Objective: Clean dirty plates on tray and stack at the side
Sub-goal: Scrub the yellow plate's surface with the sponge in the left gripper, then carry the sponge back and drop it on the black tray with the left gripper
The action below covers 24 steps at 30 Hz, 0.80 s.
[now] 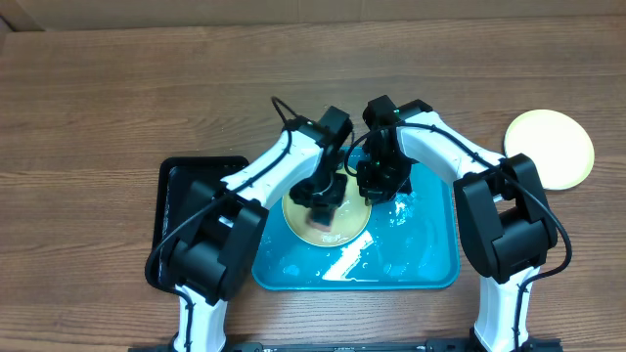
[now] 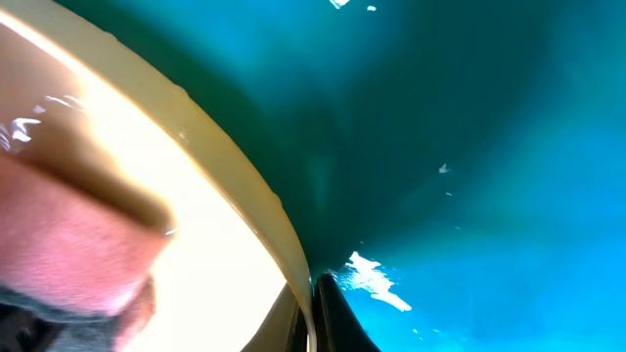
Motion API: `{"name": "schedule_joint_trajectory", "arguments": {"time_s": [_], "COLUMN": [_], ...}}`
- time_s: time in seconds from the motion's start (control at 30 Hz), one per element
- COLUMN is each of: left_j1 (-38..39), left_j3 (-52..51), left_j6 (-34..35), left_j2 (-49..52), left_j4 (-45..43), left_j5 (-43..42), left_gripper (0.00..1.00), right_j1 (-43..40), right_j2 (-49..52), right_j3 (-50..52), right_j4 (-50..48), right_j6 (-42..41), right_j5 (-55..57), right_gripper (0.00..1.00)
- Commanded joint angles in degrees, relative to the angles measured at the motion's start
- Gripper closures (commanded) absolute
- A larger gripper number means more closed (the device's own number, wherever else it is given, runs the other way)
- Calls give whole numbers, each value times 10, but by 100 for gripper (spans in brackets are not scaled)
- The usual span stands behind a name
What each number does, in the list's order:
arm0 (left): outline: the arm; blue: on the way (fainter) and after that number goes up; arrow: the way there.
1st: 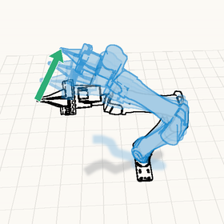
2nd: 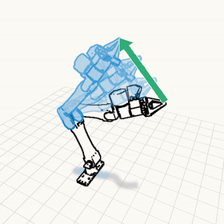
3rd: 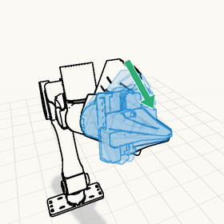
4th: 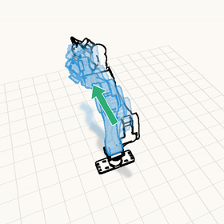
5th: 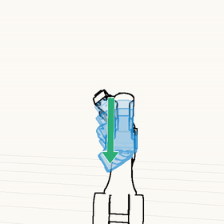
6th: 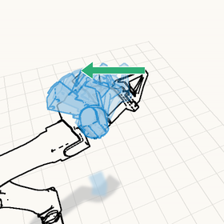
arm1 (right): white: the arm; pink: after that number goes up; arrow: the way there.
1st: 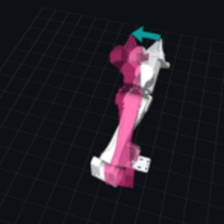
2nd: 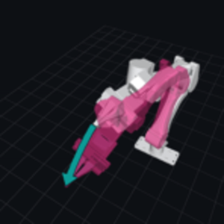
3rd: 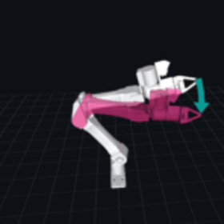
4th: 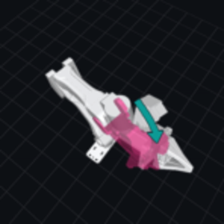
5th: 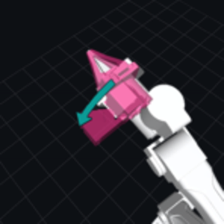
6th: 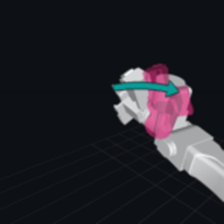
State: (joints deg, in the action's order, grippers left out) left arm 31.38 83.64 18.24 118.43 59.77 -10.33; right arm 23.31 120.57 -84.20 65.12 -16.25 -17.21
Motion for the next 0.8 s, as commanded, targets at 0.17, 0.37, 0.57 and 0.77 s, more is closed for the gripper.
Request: {"name": "schedule_joint_trajectory", "arguments": {"time_s": [0.17,0.37,0.57,0.77], "left_j1": [-41,-40,-27,-25], "left_j3": [-9,13,94,174], "left_j6": [64,78,77,77], "left_j2": [26,26,25,25], "left_j4": [36,13,43,124], "left_j5": [135,162,163,158], "left_gripper": [96,96,95,96], "right_j1": [-2,-2,-2,-2], "right_j2": [1,1,1,1], "right_j3": [2,2,2,2], "right_j4": [-7,-7,-7,-7], "right_j6": [-6,-7,-7,-7], "right_j5": [21,21,21,21], "right_gripper": [96,96,96,96]}}
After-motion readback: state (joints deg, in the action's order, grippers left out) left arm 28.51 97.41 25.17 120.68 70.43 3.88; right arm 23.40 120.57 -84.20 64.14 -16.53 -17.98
